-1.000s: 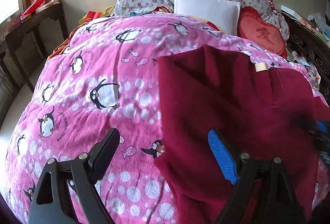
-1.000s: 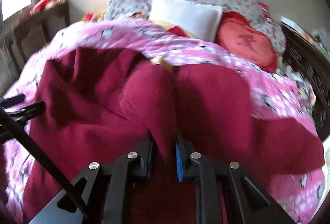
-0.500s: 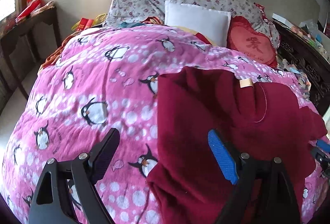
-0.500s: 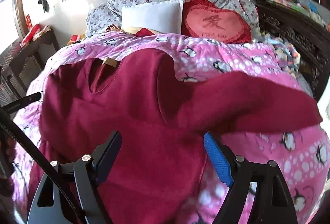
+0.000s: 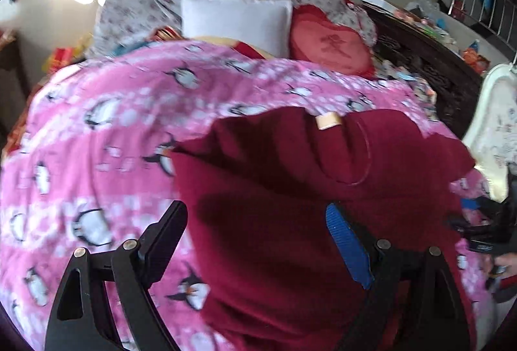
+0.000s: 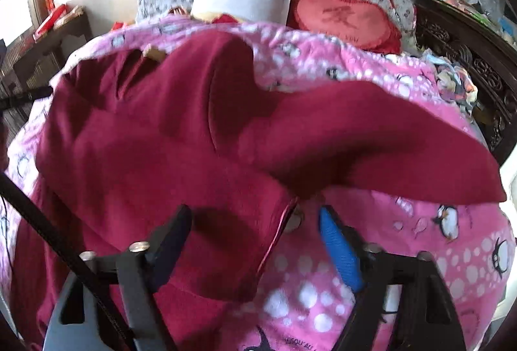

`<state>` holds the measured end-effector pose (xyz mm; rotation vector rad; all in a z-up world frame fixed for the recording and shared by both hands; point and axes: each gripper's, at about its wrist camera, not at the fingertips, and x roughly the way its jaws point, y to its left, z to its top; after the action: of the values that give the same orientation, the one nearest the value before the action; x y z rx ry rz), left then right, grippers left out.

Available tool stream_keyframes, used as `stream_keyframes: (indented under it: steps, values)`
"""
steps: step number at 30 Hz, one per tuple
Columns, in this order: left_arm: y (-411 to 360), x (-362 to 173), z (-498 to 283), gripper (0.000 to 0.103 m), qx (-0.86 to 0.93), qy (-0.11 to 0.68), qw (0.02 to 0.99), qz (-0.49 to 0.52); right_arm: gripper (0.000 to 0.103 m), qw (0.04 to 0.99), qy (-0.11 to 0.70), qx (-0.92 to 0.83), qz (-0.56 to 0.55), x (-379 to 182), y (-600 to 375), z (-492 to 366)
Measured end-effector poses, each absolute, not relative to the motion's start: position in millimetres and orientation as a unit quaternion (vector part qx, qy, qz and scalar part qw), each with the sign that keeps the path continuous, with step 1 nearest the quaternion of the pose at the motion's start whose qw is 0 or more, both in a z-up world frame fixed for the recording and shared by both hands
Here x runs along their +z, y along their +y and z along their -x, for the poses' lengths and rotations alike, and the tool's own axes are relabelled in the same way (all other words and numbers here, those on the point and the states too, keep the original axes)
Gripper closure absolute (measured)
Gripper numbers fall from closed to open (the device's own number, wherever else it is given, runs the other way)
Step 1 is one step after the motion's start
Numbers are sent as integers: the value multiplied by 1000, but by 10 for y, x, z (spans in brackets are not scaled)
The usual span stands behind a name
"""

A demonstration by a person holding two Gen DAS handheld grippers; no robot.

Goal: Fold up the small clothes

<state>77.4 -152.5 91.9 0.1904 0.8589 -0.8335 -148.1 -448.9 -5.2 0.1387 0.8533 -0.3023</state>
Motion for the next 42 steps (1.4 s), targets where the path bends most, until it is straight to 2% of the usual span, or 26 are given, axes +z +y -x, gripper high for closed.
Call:
stream_keyframes:
  steps: [1, 2, 4, 7, 8, 9, 10, 12, 14, 17, 23, 29, 30, 31, 34, 35, 37, 38, 39, 42]
  values:
    - [-1558, 912, -788, 16, -393, 403, 821, -92, 68, 899, 410, -138, -65, -61, -4464, 1484]
    - [-1590, 904, -795, 16, -392, 399, 822, -103, 69, 902, 405, -138, -59, -49, -4431, 1499]
    - [-1663, 865, -801, 16, -374, 382, 832, -150, 95, 906, 395, -149, -32, 16, -4361, 1531]
    - [-1746, 712, -816, 20, -338, 363, 838, -228, 97, 917, 368, -149, -26, 200, -4311, 1609]
    - [-1745, 676, -832, 32, -328, 361, 840, -239, 97, 922, 358, -149, -20, 278, -4288, 1635]
    - [-1739, 649, -857, 51, -324, 364, 839, -242, 97, 927, 345, -147, -13, 367, -4255, 1657]
    - [-1732, 619, -891, 56, -319, 372, 838, -242, 97, 930, 337, -145, -10, 430, -4230, 1658]
    - [-1687, 619, -960, 74, -314, 378, 840, -230, 97, 936, 318, -149, -2, 564, -4181, 1642]
    - [-1615, 691, -1019, 85, -314, 379, 846, -205, 97, 942, 299, -154, 2, 693, -4166, 1608]
    - [-1527, 776, -1132, 89, -300, 376, 859, -177, 98, 946, 271, -178, 8, 861, -4207, 1522]
    - [-1489, 768, -1301, 91, -278, 378, 870, -150, 98, 946, 259, -196, -20, 885, -4403, 1251]
    - [-1463, 695, -1451, 90, -263, 399, 870, -121, 94, 901, 376, -209, -58, 212, -4749, 575]
    - [-1453, 712, -1449, 88, -262, 399, 870, -121, 82, 897, 384, -208, -68, 167, -4788, 561]
    - [-1429, 746, -1437, 88, -263, 401, 869, -120, 66, 894, 382, -221, -76, 161, -4822, 607]
    - [-1309, 852, -1346, 85, -254, 394, 876, -113, 54, 909, 342, -219, -91, 350, -4769, 888]
    - [-1249, 901, -1255, 82, -262, 390, 875, -113, 54, 916, 331, -209, -87, 440, -4684, 1003]
    - [-1183, 935, -1109, 69, -271, 388, 874, -107, 54, 927, 320, -181, -70, 525, -4482, 1117]
    - [-1149, 934, -975, 59, -276, 387, 874, -104, 54, 931, 321, -160, -63, 535, -4369, 1131]
    - [-1144, 922, -895, 55, -282, 386, 872, -104, 54, 933, 325, -143, -60, 530, -4297, 1114]
    - [-1217, 781, -614, 54, -292, 394, 862, -129, 54, 932, 339, -117, -51, 412, -4076, 1016]
